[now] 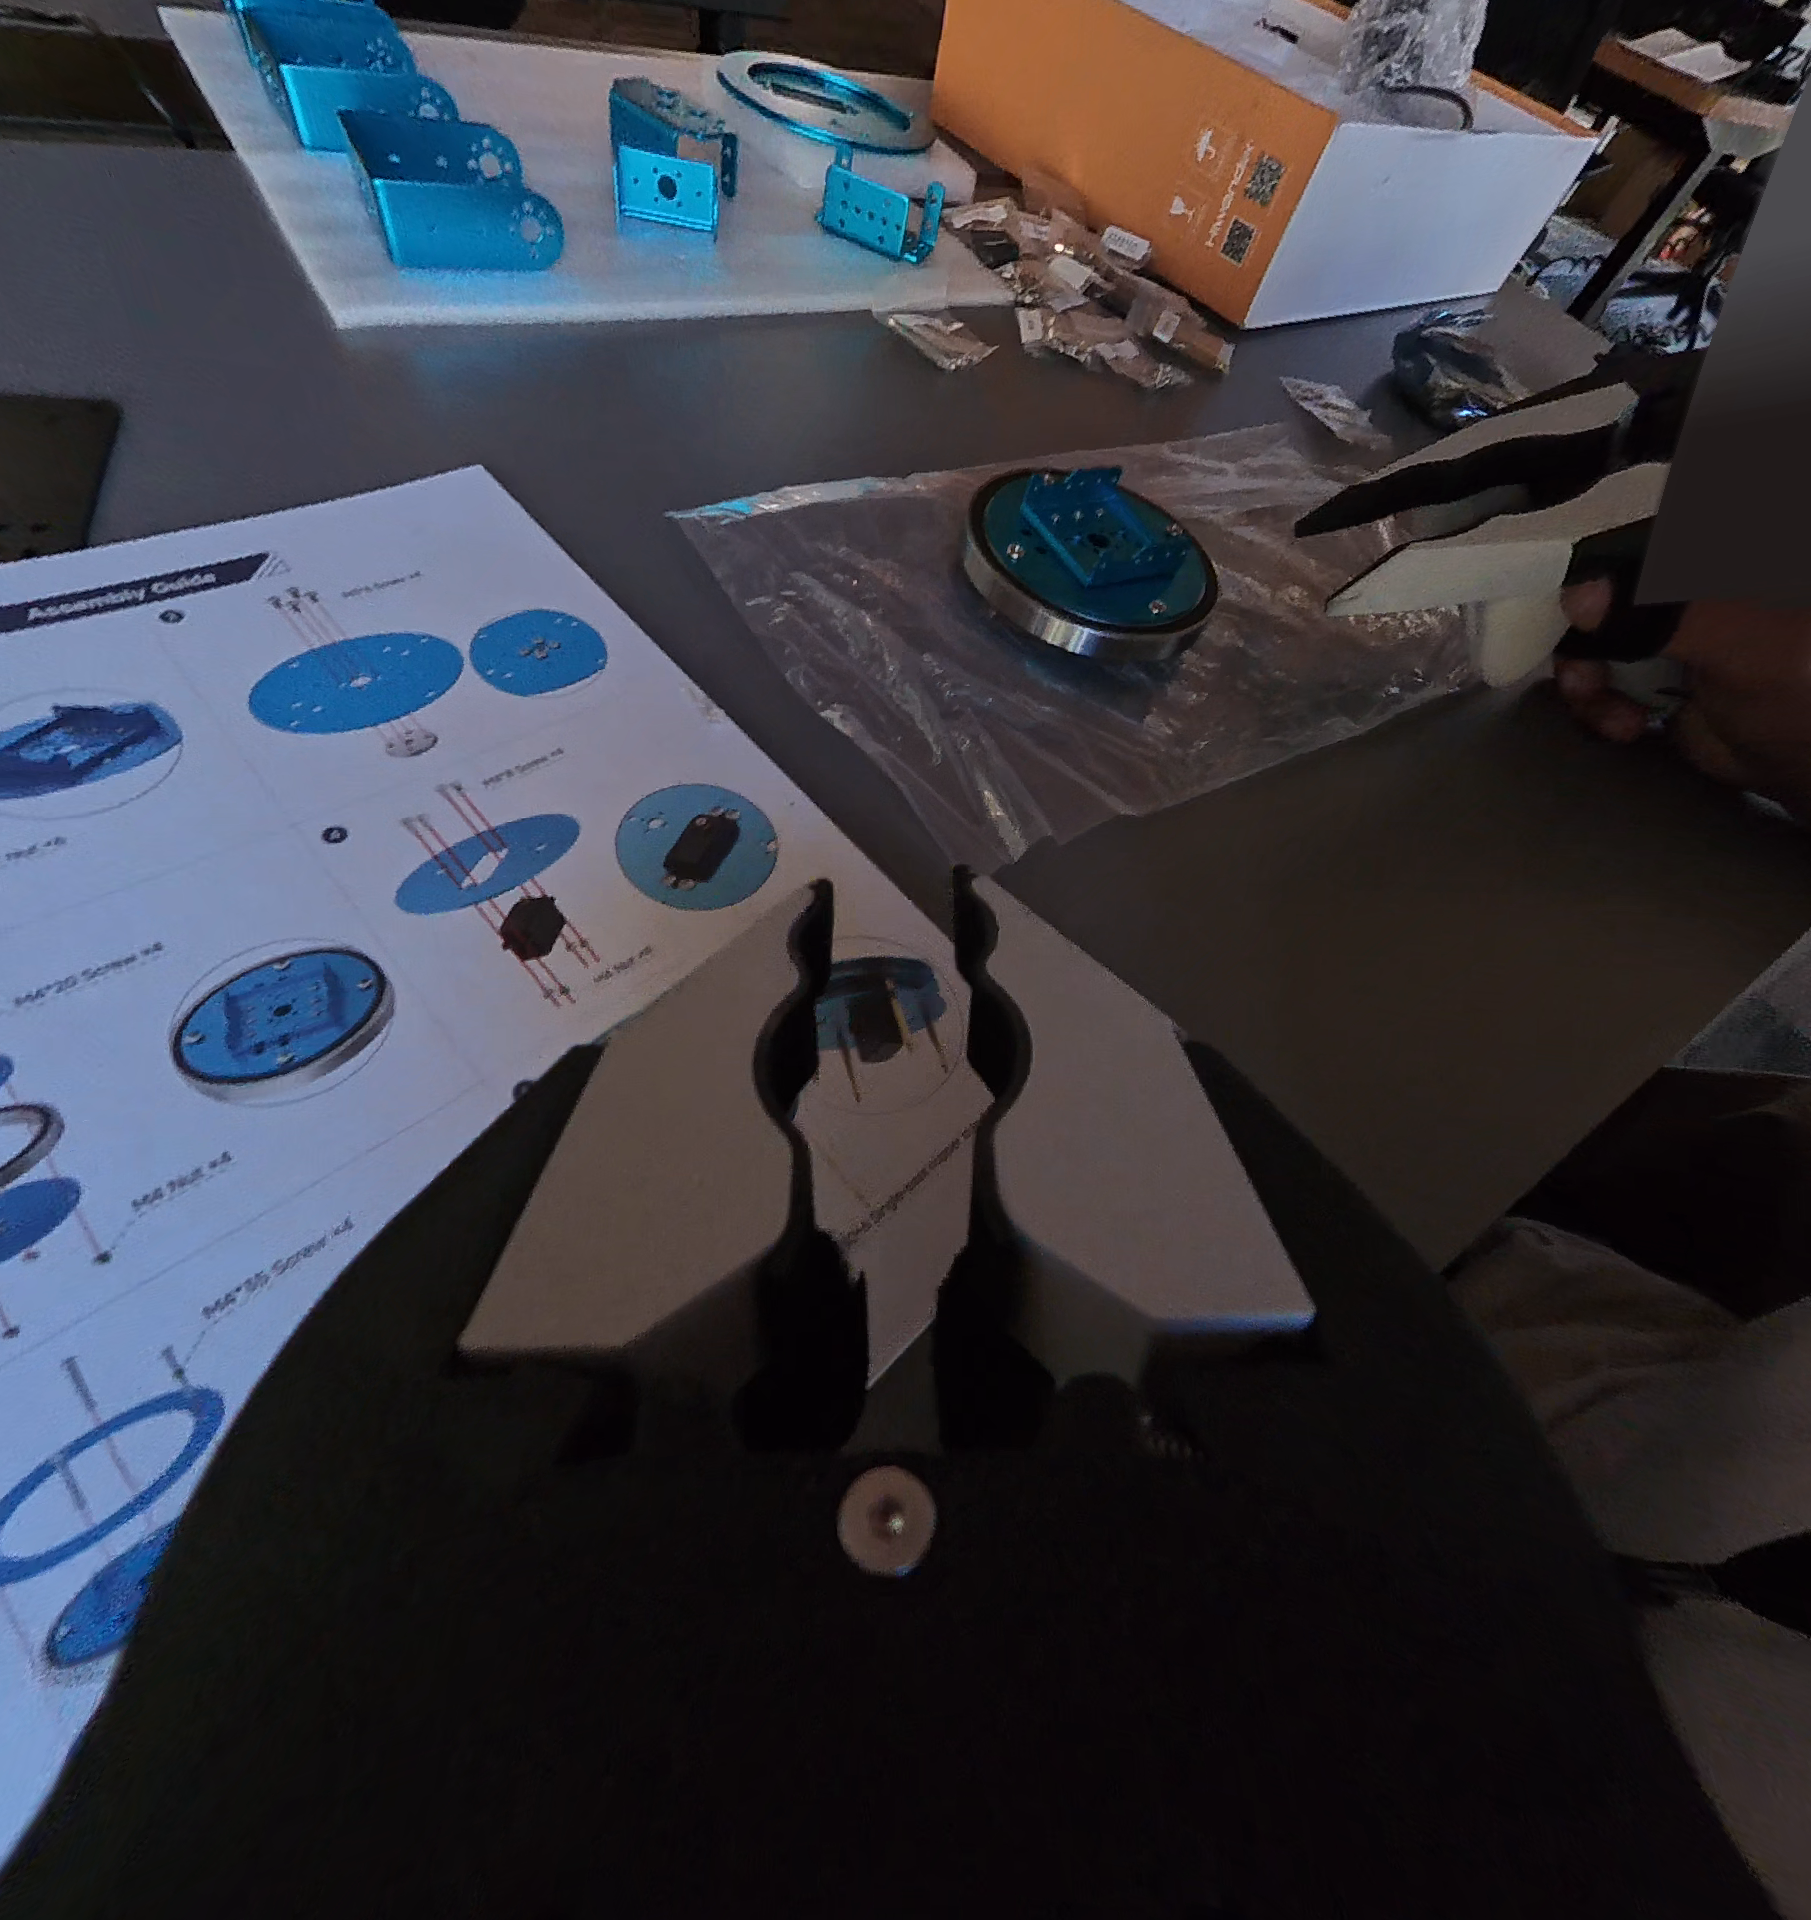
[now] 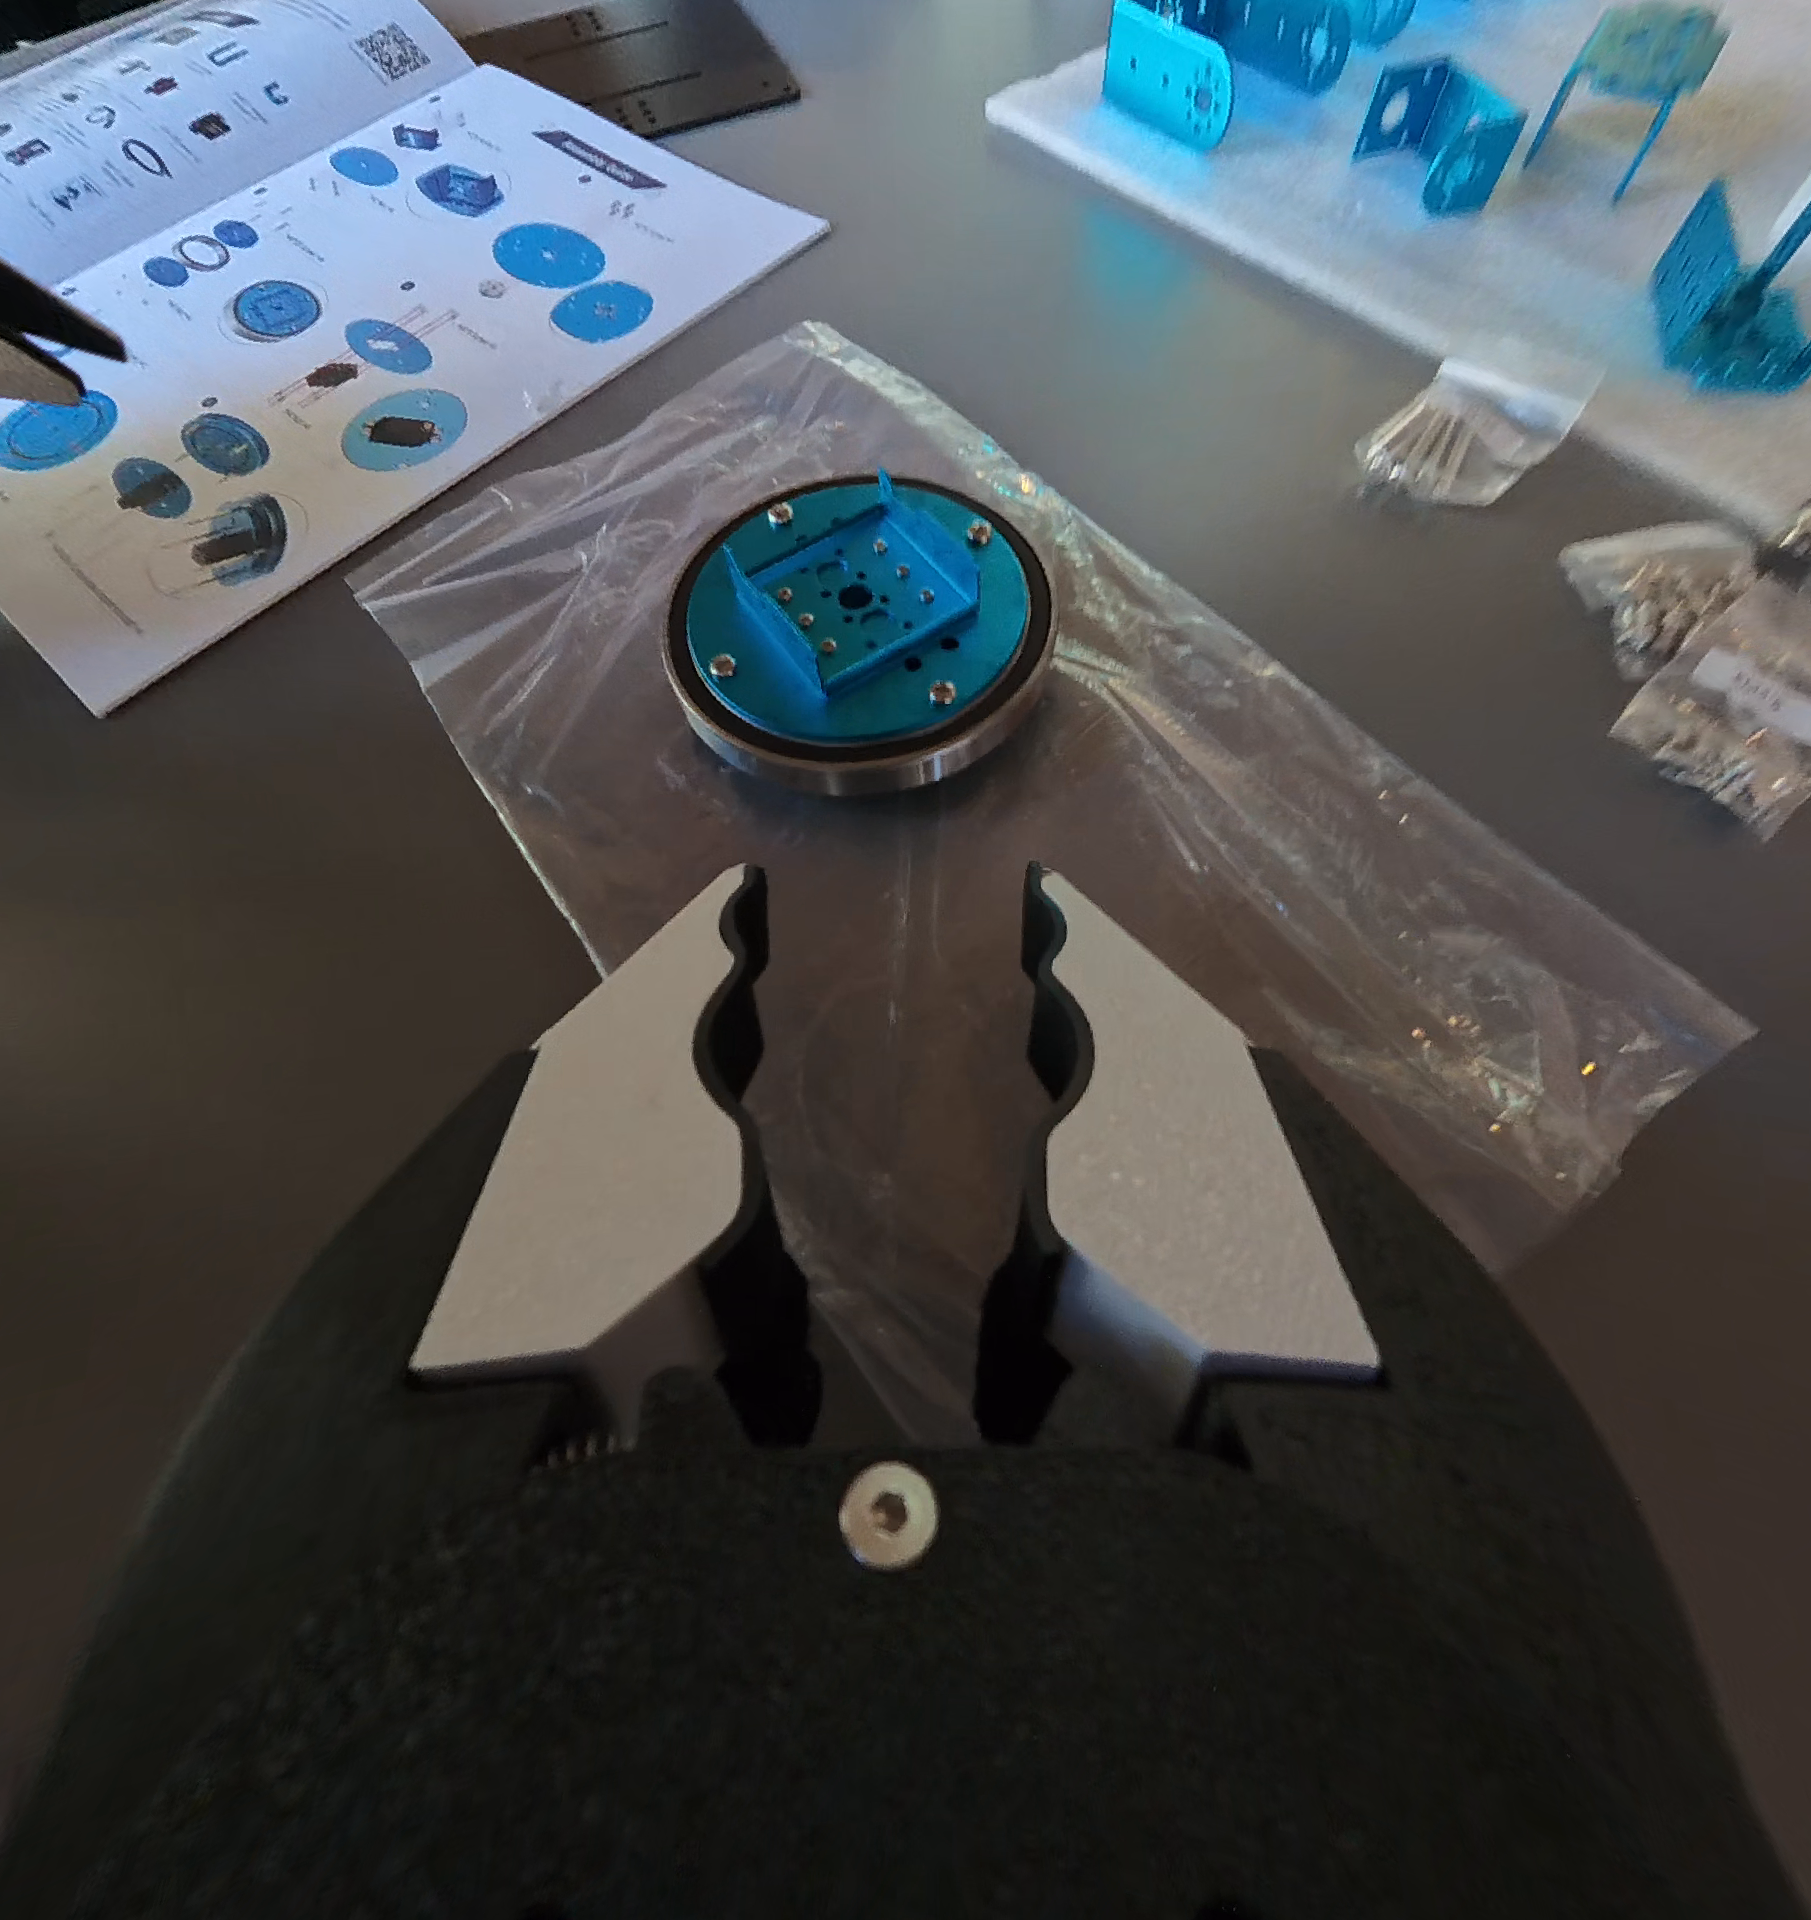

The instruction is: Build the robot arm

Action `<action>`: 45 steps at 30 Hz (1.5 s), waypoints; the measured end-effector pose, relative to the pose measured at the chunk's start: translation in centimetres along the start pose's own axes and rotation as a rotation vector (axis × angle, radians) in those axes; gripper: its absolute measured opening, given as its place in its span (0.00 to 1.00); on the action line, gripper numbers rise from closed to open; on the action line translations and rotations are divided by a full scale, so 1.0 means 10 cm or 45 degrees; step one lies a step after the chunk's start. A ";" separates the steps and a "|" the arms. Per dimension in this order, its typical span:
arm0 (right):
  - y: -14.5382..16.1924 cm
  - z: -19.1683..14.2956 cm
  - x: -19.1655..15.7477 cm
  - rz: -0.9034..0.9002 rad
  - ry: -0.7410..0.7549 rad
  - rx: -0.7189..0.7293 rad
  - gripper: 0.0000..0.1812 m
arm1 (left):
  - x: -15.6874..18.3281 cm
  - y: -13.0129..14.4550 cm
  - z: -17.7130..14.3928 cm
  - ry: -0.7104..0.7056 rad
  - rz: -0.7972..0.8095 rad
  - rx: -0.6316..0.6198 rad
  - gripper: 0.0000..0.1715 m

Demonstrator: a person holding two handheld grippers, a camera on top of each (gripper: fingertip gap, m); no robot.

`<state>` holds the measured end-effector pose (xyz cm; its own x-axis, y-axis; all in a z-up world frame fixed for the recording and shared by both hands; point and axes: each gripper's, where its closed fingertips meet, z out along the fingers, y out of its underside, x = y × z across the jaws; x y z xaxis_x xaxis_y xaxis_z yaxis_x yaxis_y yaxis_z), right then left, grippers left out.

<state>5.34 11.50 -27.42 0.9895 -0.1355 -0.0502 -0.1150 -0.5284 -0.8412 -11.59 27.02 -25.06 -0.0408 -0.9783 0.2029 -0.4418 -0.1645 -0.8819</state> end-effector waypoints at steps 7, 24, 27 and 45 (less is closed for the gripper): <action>0.00 0.05 -0.09 -0.060 -0.031 -0.014 0.28 | 0.40 -0.20 0.24 0.231 0.107 -0.045 0.16; -0.12 0.52 -0.01 -0.477 -0.131 -0.211 0.62 | 0.36 -0.49 1.35 0.388 -0.082 -0.486 0.38; -0.10 0.56 -0.06 -0.366 -0.203 -0.260 0.60 | 0.36 -0.47 1.47 0.418 -0.192 -0.541 0.38; -0.14 0.82 -0.13 -0.377 -0.291 -0.428 0.62 | 0.49 -0.36 1.69 0.619 -0.459 -0.648 0.18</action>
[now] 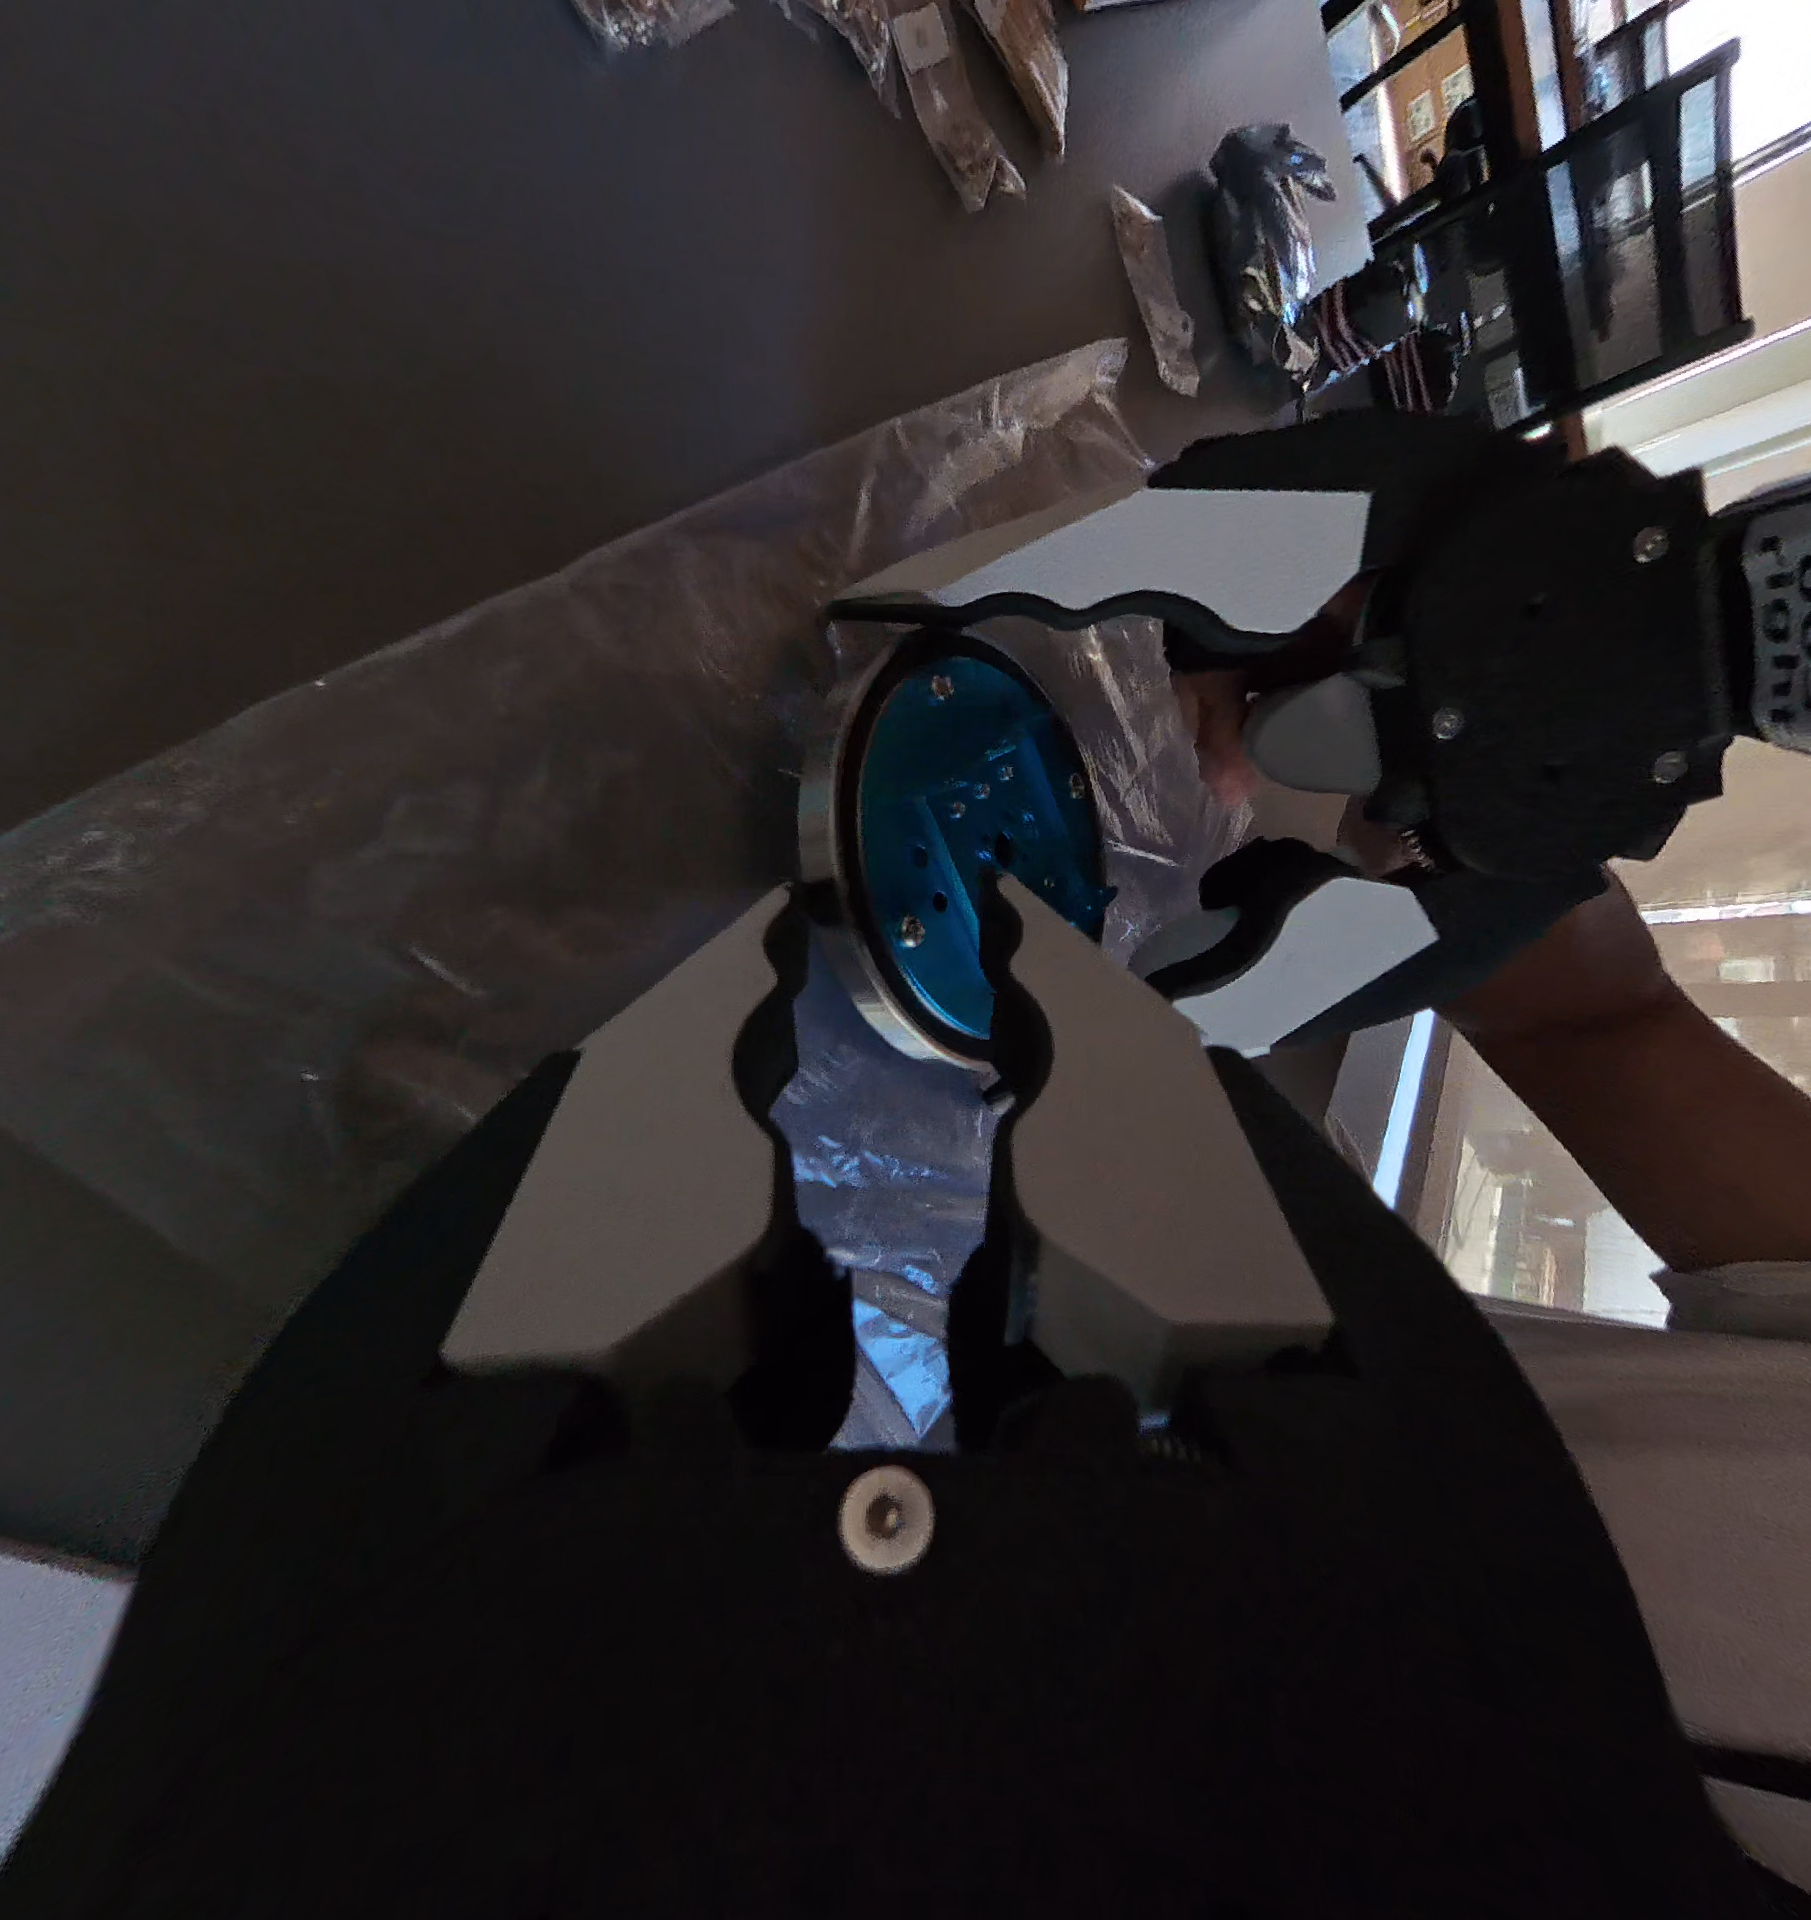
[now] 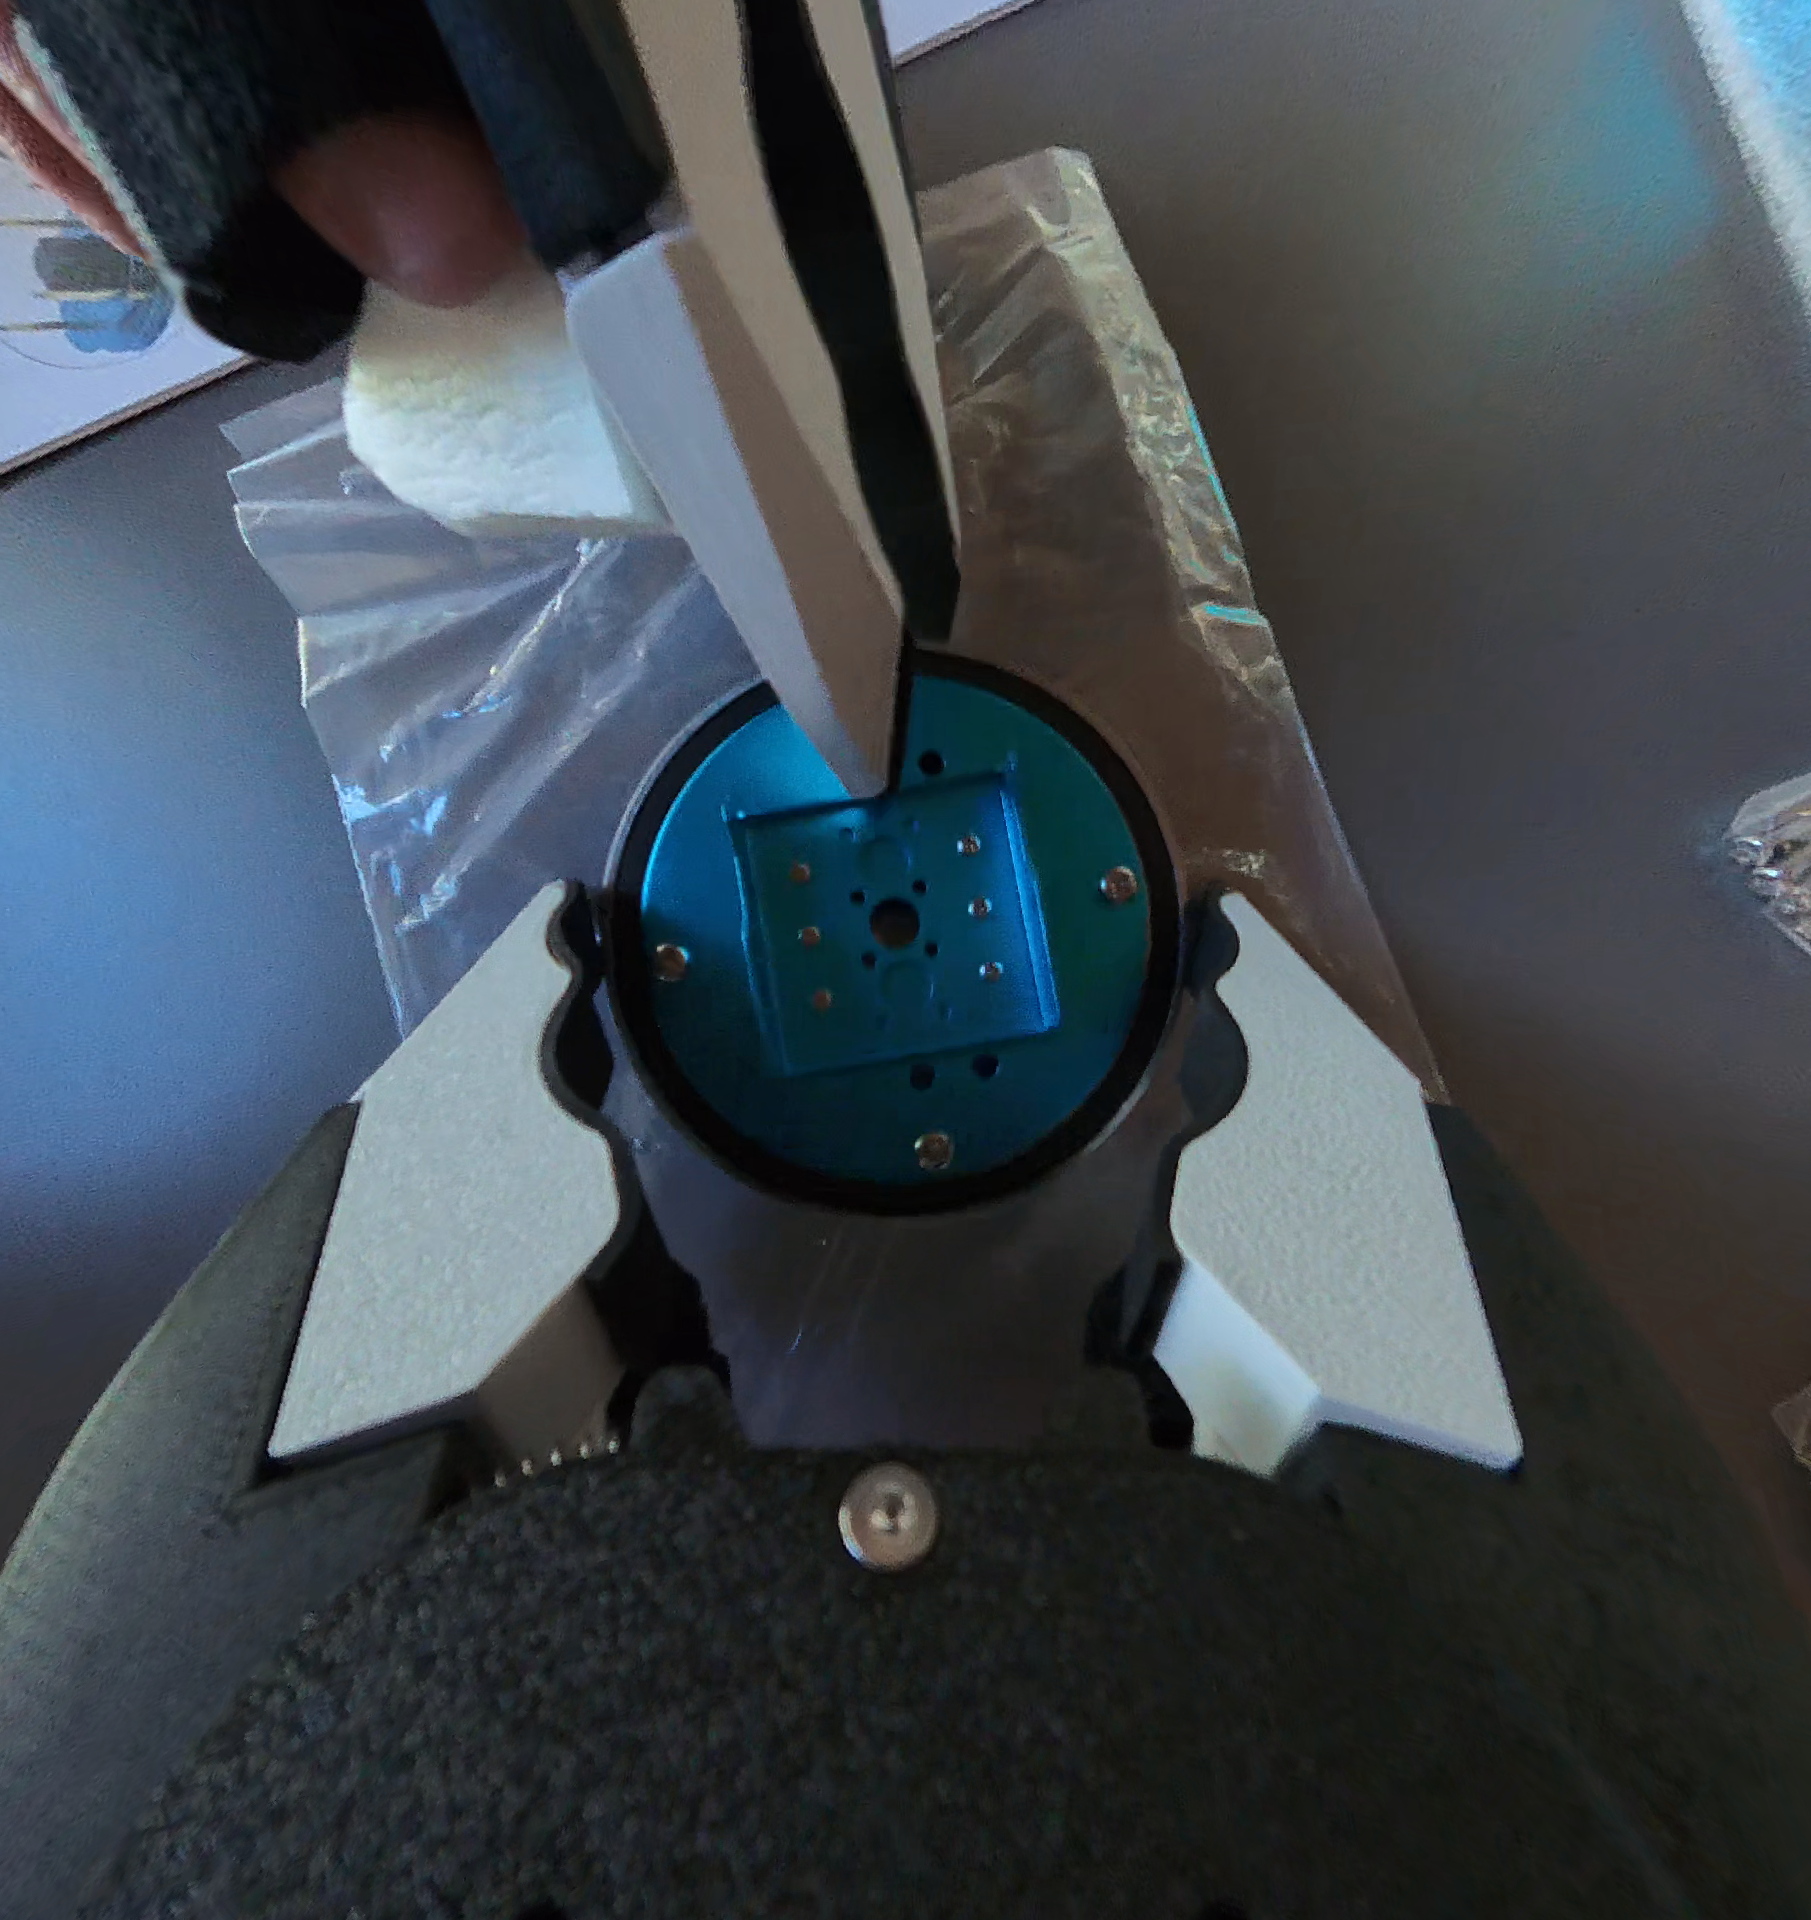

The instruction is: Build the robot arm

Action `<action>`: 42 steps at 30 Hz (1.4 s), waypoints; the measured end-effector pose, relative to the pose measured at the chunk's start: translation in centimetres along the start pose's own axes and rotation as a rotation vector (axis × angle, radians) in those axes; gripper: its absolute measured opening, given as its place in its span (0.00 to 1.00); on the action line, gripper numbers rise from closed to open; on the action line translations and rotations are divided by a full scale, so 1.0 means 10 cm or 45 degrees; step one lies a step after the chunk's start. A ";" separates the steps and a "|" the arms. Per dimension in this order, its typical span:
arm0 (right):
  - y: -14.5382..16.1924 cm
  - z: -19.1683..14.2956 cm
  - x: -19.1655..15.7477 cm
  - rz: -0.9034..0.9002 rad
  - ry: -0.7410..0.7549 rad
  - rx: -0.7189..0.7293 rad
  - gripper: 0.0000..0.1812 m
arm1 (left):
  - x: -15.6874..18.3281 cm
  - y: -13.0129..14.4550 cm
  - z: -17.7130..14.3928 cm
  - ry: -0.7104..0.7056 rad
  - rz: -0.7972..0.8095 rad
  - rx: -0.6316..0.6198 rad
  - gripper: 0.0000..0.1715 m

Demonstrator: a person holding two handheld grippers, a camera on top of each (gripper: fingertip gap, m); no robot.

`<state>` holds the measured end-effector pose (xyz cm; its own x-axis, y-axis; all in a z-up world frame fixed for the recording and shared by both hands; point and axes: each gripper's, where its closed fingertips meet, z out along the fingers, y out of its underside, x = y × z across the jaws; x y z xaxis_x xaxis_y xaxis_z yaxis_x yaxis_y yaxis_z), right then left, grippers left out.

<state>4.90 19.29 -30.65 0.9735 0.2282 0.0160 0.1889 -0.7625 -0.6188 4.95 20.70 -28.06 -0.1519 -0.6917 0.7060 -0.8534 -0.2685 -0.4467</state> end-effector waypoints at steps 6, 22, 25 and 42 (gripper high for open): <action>-0.05 -0.07 0.02 -0.130 0.111 0.162 0.62 | 0.13 -0.09 -0.09 0.196 -0.024 0.101 0.08; -0.21 -0.66 -0.07 -0.172 -0.020 0.501 0.49 | 0.51 0.05 -0.08 0.238 0.476 0.074 0.08; -0.03 -0.74 0.10 0.065 -0.250 0.517 0.29 | 0.54 0.08 -0.12 0.254 0.541 0.107 0.07; -1.09 -1.27 0.53 0.403 -0.782 0.675 0.09 | 0.90 -1.31 -0.88 0.438 0.487 0.229 0.07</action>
